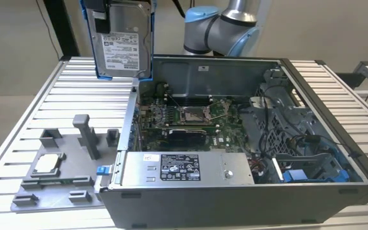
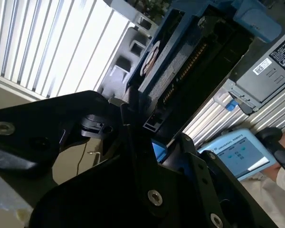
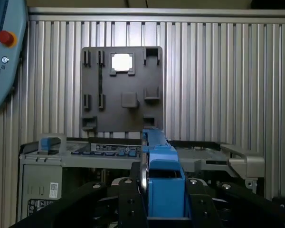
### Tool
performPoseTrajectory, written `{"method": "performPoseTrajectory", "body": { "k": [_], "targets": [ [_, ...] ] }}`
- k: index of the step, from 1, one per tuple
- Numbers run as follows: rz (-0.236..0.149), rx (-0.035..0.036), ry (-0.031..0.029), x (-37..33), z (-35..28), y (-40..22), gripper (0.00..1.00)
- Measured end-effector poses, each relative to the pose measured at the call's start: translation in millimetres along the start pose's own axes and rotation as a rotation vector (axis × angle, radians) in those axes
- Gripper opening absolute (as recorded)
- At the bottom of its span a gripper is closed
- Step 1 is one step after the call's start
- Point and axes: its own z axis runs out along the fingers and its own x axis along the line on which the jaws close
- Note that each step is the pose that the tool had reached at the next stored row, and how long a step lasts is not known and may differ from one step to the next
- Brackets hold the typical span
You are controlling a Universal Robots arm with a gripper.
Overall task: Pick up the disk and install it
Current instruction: 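Pick up the disk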
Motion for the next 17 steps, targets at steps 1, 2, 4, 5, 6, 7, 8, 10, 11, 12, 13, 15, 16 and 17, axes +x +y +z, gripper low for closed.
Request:
{"method": "performPoseTrajectory", "body": {
  "k": [1, 2, 4, 5, 6, 7, 8, 10, 11, 12, 13, 15, 16, 17],
  "targets": [
    [0.000, -0.0002, 0.0001, 1.3, -0.4, -3.7, 0.00],
    [0.000, -0.0003, 0.0001, 2.6, -0.8, -7.3, 0.00],
    [0.000, -0.0005, 0.0001, 5.2, -1.6, -14.7, 0.00],
    [0.000, -0.0007, 0.0001, 6.5, -1.9, -18.3, 0.00],
    [0.000, -0.0007, 0.0002, 7.8, -2.3, -21.9, 0.00],
    [0.000, -0.0008, 0.0001, 9.1, -2.7, -25.4, 0.00],
    [0.000, -0.0008, 0.0001, 10.6, -3.0, -29.3, 0.00],
    [0.000, -0.0010, 0.0001, 13.2, -3.8, -36.6, 0.00],
    [0.000, -0.0011, 0.0001, 14.5, -4.2, -40.5, 0.00],
    [0.000, -0.0012, 0.0001, 15.8, -4.6, -44.3, 0.00],
    [0.000, -0.0013, 0.0001, 17.0, -5.0, -48.3, 0.00],
    [0.000, -0.0016, 0.0001, 19.4, -5.8, -56.5, 0.00],
    [0.000, -0.0017, 0.0000, 20.5, -6.2, -61.1, 0.00],
    [0.000, -0.0019, 0.0000, 21.6, -6.7, -65.4, 0.00]
  ]
}}
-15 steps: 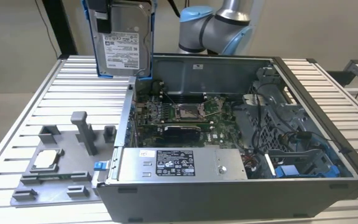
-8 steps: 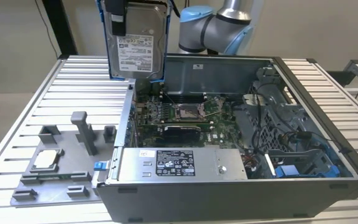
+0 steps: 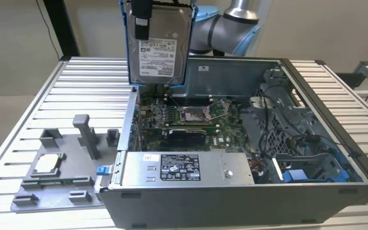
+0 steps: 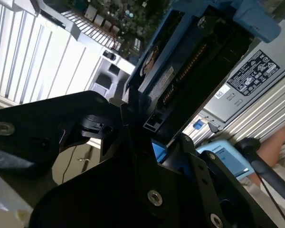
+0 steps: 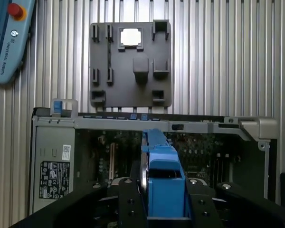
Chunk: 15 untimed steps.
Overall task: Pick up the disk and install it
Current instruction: 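Pick up the disk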
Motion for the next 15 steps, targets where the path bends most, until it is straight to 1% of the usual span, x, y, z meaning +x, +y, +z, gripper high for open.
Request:
{"method": "performPoseTrajectory", "body": {
  "k": [15],
  "targets": [
    [0.000, -0.0033, 0.0001, 15.8, -7.0, -66.8, 0.00]
  ]
}}
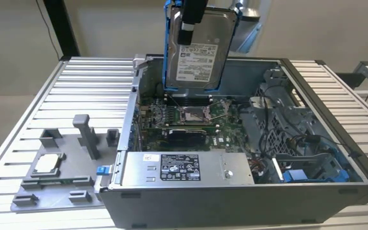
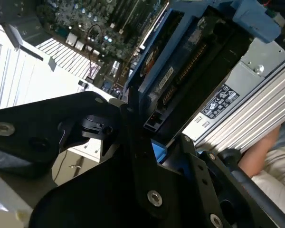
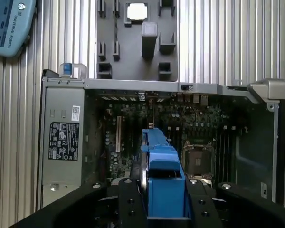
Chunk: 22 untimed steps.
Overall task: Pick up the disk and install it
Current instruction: 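Pick up the disk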
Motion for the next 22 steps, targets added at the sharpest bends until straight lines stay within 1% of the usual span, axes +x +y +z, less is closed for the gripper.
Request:
{"method": "performPoseTrajectory", "body": {
  "k": [4, 6, 12, 22],
  "targets": [
    [0.000, -0.0001, 0.0000, 4.1, -1.5, -14.7, 0.00],
    [0.000, -0.0001, 0.0002, 6.1, -2.1, -20.3, 0.00],
    [0.000, -0.0001, 0.0004, 13.4, -3.3, -34.0, 0.00],
    [0.000, -0.0001, 0.0014, 26.7, -4.9, -53.6, 0.00]
  ]
}}
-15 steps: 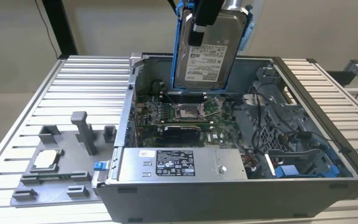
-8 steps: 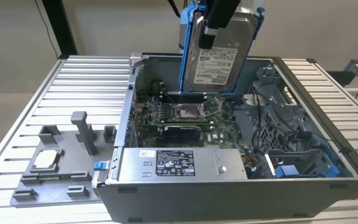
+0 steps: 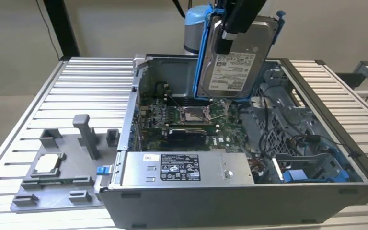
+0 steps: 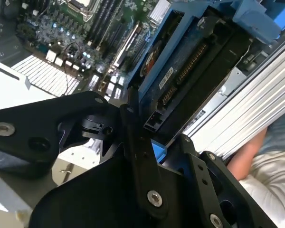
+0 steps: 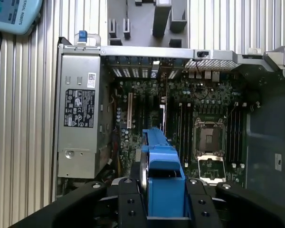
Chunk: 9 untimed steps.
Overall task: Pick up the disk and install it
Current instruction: 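Pick up the disk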
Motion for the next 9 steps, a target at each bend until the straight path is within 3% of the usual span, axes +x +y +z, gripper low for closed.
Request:
{"method": "performPoseTrajectory", "body": {
  "k": [4, 9],
  "targets": [
    [0.000, 0.0000, 0.0004, 5.3, -0.5, -6.9, 0.00],
    [0.000, 0.0000, 0.0005, 18.8, 0.2, -8.9, 0.00]
  ]
}}
